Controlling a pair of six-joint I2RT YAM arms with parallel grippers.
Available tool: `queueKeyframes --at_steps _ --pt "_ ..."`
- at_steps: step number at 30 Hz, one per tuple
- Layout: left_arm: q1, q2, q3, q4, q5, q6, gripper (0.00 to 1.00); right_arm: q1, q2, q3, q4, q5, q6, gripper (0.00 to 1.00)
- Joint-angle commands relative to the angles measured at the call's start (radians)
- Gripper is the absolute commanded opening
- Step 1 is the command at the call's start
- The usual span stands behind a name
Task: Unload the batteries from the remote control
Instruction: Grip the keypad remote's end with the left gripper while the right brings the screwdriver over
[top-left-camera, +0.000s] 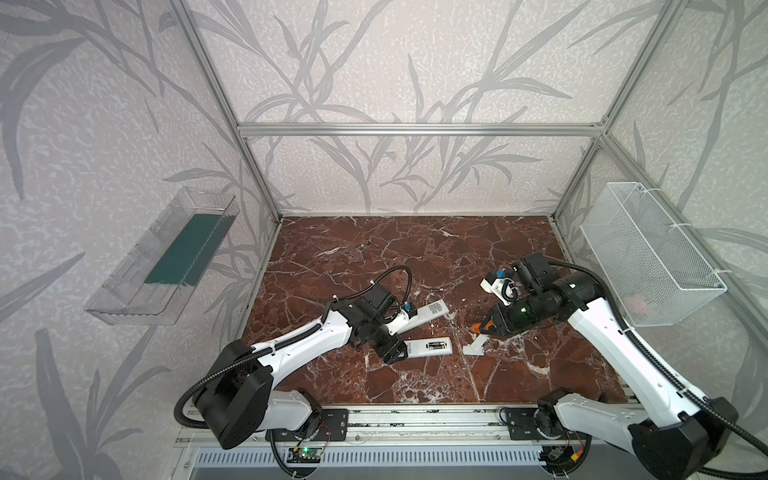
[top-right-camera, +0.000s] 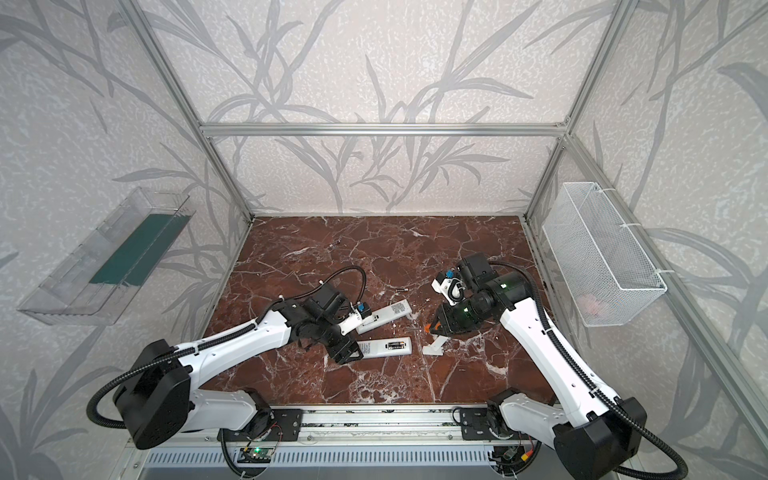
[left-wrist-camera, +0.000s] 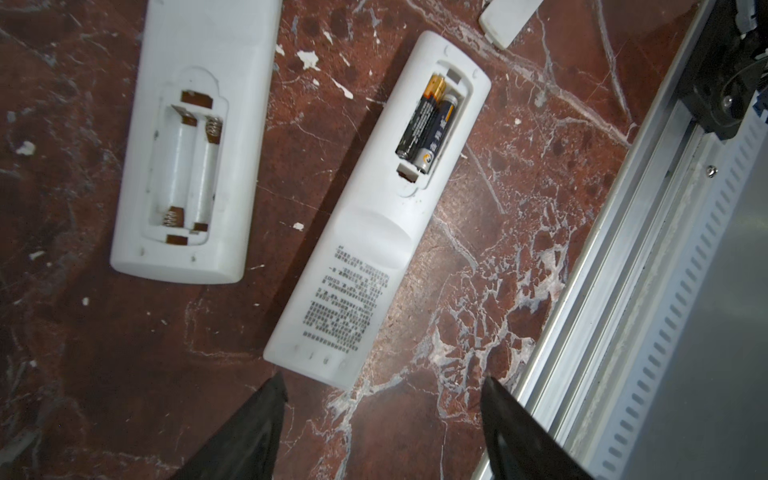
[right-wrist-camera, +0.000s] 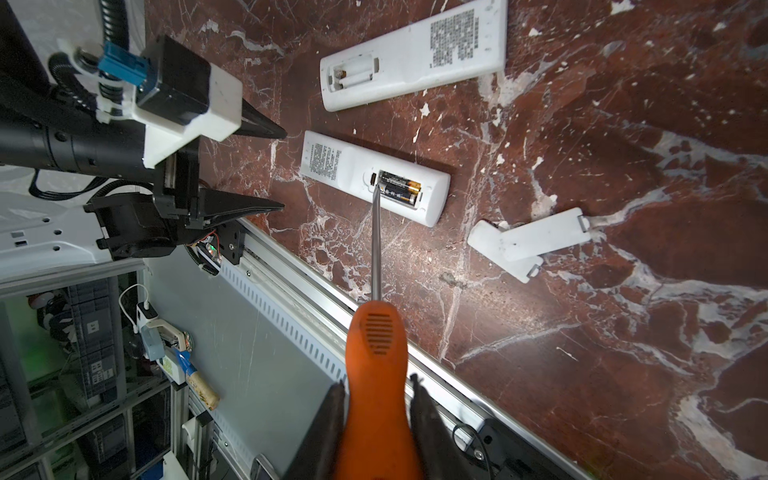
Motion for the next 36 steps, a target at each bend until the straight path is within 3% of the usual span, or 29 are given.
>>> queueKeyframes --at_steps 1,10,17,23,32,36 --pt "-0.014 0.027 0.042 -0.041 -0.009 0.046 0.75 0.006 0.022 0.034 0.004 -0.046 -0.027 0.0" --pt "-0.048 0.125 0.089 -0.057 -0.071 0.084 0.72 0.005 -0.032 -0.005 0.064 -0.046 0.022 0.0" --pt "-0.101 0.176 0.112 -0.086 -0.212 0.092 0.7 0.005 -0.073 -0.008 0.073 -0.065 0.053 0.0" --pt "-0.12 0.222 0.129 -0.116 -0.254 0.115 0.69 0.005 -0.114 -0.051 0.052 -0.07 0.072 0.0" --pt "-0.129 0.276 0.152 -0.12 -0.298 0.134 0.65 0.004 -0.063 0.007 -0.106 -0.009 -0.014 0.0" --pt "-0.131 0.264 0.155 -0.112 -0.341 0.137 0.65 0.005 -0.043 0.017 -0.098 -0.023 -0.022 0.0"
